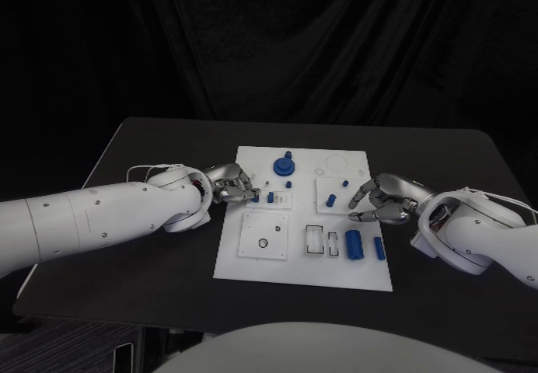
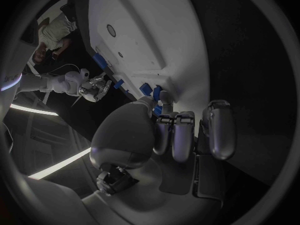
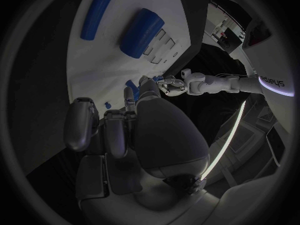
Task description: Assemble the parts on the task board
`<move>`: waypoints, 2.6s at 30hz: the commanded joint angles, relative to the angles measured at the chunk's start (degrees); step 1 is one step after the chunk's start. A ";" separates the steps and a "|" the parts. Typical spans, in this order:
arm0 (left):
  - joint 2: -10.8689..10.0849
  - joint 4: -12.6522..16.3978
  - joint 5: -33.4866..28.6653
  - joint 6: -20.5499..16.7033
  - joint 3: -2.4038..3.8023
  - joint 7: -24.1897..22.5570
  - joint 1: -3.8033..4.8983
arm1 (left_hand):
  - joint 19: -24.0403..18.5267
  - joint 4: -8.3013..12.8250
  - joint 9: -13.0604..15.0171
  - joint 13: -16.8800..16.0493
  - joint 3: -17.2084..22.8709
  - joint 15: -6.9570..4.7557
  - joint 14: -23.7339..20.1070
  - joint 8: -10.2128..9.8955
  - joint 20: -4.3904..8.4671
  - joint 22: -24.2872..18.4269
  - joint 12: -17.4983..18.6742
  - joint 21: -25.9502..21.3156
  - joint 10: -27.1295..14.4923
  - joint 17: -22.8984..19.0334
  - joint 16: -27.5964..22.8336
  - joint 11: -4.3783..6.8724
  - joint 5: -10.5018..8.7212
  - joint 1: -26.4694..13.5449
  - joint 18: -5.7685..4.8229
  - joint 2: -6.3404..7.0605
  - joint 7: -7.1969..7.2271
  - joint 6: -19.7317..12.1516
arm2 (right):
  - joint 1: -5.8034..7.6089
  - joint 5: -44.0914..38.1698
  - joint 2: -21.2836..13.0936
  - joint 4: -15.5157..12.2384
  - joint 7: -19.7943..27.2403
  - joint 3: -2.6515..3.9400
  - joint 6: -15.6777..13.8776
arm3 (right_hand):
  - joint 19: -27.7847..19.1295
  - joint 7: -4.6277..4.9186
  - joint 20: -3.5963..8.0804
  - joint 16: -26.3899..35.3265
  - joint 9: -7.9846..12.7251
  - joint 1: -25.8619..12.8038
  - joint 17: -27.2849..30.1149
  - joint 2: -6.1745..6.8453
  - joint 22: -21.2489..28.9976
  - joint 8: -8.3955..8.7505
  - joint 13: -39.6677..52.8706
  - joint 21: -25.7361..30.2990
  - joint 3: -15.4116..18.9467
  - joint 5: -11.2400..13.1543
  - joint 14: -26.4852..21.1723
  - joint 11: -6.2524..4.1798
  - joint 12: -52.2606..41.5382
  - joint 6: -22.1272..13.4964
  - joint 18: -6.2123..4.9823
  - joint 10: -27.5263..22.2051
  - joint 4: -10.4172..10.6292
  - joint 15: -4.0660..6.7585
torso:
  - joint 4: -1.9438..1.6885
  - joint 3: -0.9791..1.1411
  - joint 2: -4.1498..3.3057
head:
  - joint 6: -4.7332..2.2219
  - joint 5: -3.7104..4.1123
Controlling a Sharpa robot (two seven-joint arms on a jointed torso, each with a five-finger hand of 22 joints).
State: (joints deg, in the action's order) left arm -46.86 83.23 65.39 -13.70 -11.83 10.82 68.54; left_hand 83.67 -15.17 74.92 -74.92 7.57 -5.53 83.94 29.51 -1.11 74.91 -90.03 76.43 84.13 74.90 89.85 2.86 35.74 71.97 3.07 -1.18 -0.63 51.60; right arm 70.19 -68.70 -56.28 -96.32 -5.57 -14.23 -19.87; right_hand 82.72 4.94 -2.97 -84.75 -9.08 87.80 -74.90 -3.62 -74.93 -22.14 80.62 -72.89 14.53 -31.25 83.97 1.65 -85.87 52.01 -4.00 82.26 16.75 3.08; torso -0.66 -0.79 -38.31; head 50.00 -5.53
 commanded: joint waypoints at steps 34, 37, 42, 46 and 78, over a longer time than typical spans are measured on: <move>0.35 -0.46 -0.04 -2.90 -0.25 0.53 -0.23 | 0.07 -1.65 -3.05 -15.08 -17.76 0.72 6.06 -3.66 -0.57 11.00 0.03 0.04 5.87 15.10 0.15 -0.77 -31.42 -20.22 0.04 -9.52 -1.06 2.33 | -0.17 -0.35 -0.04 -0.05 -0.87 0.02 0.56 | 0.18 0.03 0.19 0.18 0.20 1.21 -5.61 -2.00 -8.65 0.13 -2.77 0.50 -0.10 -0.34 4.02 -1.31 0.41 0.51 -0.15 1.06 -0.11 0.43 | 0.00 -0.02 0.00 | 0.00 -0.16; 0.16 -0.43 -0.04 -5.05 -0.25 -0.41 -0.23 | 0.16 -1.57 -2.37 -15.08 -18.50 0.62 6.06 -2.96 -0.51 11.04 0.03 0.20 5.87 15.10 0.15 -0.68 -30.16 -19.72 0.01 -10.44 -0.93 2.30 | -0.17 -0.35 -0.04 -0.05 -0.60 0.02 0.23 | 0.18 0.03 0.19 0.18 0.20 1.21 -5.61 -2.00 -8.65 0.13 -2.77 0.50 -0.10 -0.34 4.02 -1.31 0.41 0.51 -0.15 1.06 -0.11 0.43 | 0.02 -0.01 0.03 | 0.00 -0.22; -0.53 -0.24 3.08 -11.04 -0.25 -4.42 -0.24 | 0.58 -1.44 -1.10 -15.08 -20.38 0.43 6.06 -1.77 -0.34 11.27 0.03 1.03 5.87 15.10 0.15 -0.50 -28.31 -16.76 -0.17 -9.73 -0.74 1.73 | -0.18 -0.35 -0.15 -0.10 0.24 0.02 -0.76 | 0.24 0.03 0.19 0.12 0.20 1.20 -5.71 -2.01 -8.71 0.13 -2.59 0.36 -0.09 -0.34 4.04 -1.31 0.35 0.53 -0.11 1.16 -0.11 0.43 | 0.00 0.00 0.00 | 0.00 -0.09; -1.61 0.40 5.49 -16.59 -0.25 -8.24 -0.23 | 0.85 -1.39 -0.56 -15.08 -21.72 0.31 6.06 -1.15 -0.22 11.46 0.03 1.66 5.87 15.10 0.15 -0.34 -26.58 -13.76 -0.31 -8.60 -0.56 1.66 | -0.19 -0.35 -0.25 -0.09 0.70 0.02 -1.27 | 0.36 0.02 0.20 0.01 0.20 1.15 -5.90 -2.03 -8.81 0.09 -2.33 0.09 -0.08 -0.34 4.09 -1.32 0.24 0.60 -0.05 1.31 -0.09 0.43 | -0.01 -0.02 -0.01 | 0.00 0.05; -3.12 0.54 7.07 -9.69 -0.24 -15.81 -0.16 | 1.33 -1.53 -13.28 -15.08 -17.08 0.14 6.06 -7.64 -0.26 12.52 0.03 5.81 5.87 15.10 0.15 0.34 -16.47 0.54 -1.09 -4.99 0.52 10.30 | -0.36 -0.35 -0.58 0.03 2.92 0.02 -3.90 | 0.77 -0.27 0.29 -0.33 0.21 0.47 -6.45 -2.24 -9.15 -0.29 -1.81 -0.70 0.07 -0.45 4.26 -1.53 0.00 1.39 0.14 1.69 -0.08 0.57 | 0.00 -0.02 -0.01 | 0.00 0.25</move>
State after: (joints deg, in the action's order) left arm -49.94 83.25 72.30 -28.60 -12.11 -9.44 68.40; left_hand 84.01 -16.74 61.35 -74.92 -9.25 -5.07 84.04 21.65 -1.63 74.94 -70.45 82.00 80.81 74.95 89.85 -0.14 19.03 72.74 3.01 -6.19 -0.15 61.68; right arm 69.98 -68.70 -56.76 -96.17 -3.38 -14.22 -22.64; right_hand 83.13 4.63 -2.56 -84.75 -8.94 87.09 -74.90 -4.32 -74.95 -22.14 80.35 -73.22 14.53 -31.48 83.99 1.55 -86.20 53.13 -4.00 82.16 16.75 3.26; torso -0.67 -0.81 -38.32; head 50.00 -5.22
